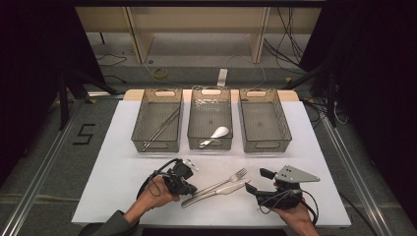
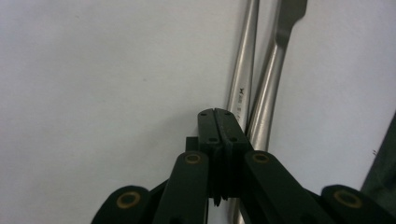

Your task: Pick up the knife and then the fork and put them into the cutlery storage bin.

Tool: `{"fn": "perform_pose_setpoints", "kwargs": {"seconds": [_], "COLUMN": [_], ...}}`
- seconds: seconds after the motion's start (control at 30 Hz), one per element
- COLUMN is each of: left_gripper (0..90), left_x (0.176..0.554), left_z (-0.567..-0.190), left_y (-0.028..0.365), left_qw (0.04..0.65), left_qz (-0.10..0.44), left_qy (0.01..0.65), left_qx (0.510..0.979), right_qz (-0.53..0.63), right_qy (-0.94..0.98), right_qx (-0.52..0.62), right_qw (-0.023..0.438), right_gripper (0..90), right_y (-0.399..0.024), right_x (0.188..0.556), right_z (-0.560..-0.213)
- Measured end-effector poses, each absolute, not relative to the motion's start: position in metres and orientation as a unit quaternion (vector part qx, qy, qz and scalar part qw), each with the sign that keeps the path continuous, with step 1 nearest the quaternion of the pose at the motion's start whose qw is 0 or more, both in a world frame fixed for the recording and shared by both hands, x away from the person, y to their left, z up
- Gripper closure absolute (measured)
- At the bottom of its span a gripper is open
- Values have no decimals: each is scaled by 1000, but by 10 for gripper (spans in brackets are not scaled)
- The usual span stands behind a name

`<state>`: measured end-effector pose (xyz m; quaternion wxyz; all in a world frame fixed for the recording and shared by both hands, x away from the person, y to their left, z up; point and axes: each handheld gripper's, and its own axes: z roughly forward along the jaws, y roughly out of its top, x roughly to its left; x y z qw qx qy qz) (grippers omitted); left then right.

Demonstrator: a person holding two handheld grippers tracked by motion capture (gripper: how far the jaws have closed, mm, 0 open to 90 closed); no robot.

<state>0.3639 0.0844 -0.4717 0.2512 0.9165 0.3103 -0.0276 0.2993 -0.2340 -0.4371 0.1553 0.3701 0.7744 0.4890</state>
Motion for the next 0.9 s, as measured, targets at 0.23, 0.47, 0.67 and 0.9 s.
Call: {"fn": "perform_pose_setpoints", "kwargs": {"seconds": [0.23,0.47,0.67,0.9], "left_gripper": [893,893,893,892], "left_x": [354,347,345,342], "left_z": [-472,-474,-475,-475], "left_y": [80,70,66,61], "left_qw": [252,257,261,264], "left_qz": [-50,-78,-91,-91], "left_qy": [301,295,291,289], "left_qx": [918,917,916,916], "right_qz": [487,486,486,483], "right_qy": [776,777,778,780], "right_qx": [369,369,368,369], "right_qw": [154,153,153,151], "right_gripper": [265,265,265,265], "right_y": [-233,-232,-231,-231], "right_x": [300,301,301,302], "right_z": [-437,-437,-437,-438]}}
